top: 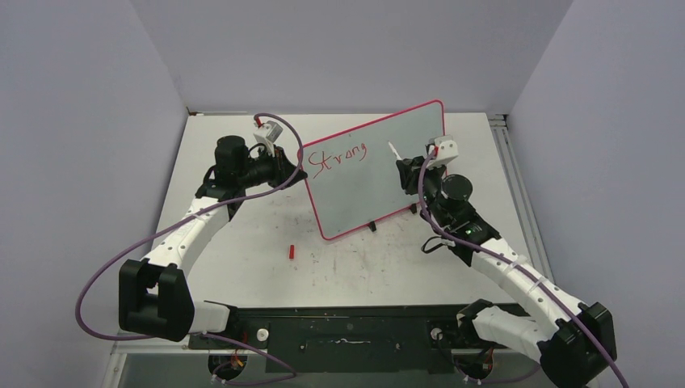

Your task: Write a sentence on the whiteboard

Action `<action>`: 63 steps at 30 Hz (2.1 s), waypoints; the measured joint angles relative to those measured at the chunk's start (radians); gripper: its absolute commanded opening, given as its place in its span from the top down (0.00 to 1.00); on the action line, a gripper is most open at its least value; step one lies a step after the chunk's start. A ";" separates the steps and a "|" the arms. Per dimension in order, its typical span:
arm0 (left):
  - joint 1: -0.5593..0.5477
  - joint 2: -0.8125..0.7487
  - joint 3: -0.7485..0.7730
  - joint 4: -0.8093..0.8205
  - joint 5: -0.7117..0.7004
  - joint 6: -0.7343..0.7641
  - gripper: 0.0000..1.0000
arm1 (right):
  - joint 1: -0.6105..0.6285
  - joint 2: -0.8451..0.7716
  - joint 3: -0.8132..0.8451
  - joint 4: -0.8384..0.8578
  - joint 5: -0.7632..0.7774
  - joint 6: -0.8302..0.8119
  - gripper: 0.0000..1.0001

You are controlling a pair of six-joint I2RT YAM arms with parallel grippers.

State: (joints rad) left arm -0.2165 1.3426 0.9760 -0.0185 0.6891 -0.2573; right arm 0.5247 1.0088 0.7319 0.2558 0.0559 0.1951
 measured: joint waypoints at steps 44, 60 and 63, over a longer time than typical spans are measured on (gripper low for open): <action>0.002 0.000 0.000 -0.007 0.000 0.004 1.00 | 0.000 0.214 0.018 0.163 -0.009 -0.010 0.95; 0.002 0.000 0.000 -0.008 0.000 0.004 1.00 | 0.000 0.214 0.018 0.163 -0.023 -0.031 0.95; 0.002 0.000 0.000 -0.008 0.000 0.004 1.00 | 0.002 0.213 0.018 0.163 -0.023 -0.035 0.95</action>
State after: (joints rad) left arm -0.2142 1.3426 0.9760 -0.0265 0.6888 -0.2535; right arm 0.5262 1.2221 0.7502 0.4183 0.0326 0.1604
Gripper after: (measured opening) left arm 0.075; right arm 0.160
